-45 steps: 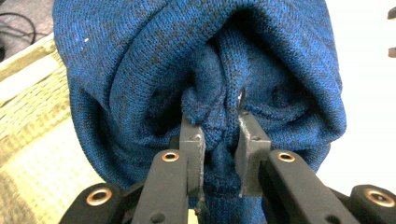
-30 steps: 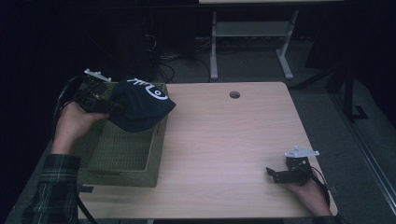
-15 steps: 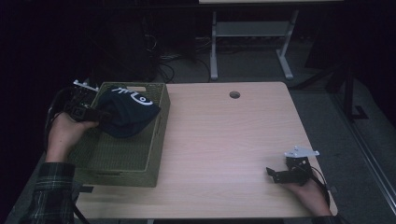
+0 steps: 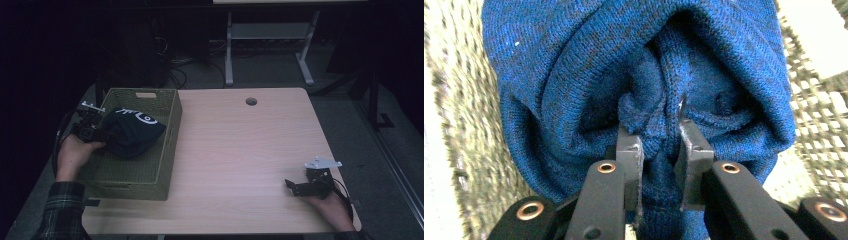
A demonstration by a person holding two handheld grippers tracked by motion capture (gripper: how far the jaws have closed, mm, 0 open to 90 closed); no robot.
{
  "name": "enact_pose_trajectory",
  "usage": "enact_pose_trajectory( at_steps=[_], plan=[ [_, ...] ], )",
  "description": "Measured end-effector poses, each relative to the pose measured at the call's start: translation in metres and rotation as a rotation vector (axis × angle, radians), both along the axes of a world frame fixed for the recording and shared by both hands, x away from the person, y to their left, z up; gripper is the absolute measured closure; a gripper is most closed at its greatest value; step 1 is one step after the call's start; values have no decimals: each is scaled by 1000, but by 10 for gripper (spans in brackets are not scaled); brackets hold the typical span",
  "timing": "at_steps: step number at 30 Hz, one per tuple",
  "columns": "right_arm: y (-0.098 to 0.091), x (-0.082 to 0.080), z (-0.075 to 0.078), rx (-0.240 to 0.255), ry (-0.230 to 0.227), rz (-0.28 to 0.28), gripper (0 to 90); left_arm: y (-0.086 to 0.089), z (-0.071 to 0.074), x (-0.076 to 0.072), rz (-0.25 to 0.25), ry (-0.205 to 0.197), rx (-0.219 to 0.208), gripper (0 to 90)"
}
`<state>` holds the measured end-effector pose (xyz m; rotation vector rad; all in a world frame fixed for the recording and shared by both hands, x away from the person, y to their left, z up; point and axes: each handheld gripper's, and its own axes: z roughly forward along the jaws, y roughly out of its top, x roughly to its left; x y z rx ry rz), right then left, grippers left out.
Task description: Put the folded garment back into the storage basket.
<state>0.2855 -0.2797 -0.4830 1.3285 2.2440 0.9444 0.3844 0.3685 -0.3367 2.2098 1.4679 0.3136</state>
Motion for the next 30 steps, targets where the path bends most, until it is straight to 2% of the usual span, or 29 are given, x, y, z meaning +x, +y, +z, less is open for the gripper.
enact_pose_trajectory(
  at_steps=[3, 6, 7, 13, 17, 26, 28, 30],
  plan=[
    [0, 0, 0, 0, -1, 1, 29, 0, -13, 2, 15, 6, 8, 752],
    [0, 0, 0, 0, -1, 2, 29, 0, -19, 4, 23, 13, 10, 752],
    [0, 0, 0, 0, -1, 2, 28, -1, -26, 5, 27, 19, 7, 752],
    [0, 0, 0, 0, -1, 1, 29, -4, -38, 8, 22, 36, 14, 751],
    [0, 0, 0, 0, -1, 1, 28, -7, -52, 11, 24, 61, 24, 748],
    [0, 0, 0, 0, -1, 2, 29, -5, -59, 10, 12, 75, 26, 721],
    [0, 0, 0, 0, -2, 3, 29, -5, -59, 9, 11, 71, 25, 687],
    [0, 0, 0, 0, -2, 3, 29, -4, -58, 9, 9, 64, 33, 612]
  ],
)
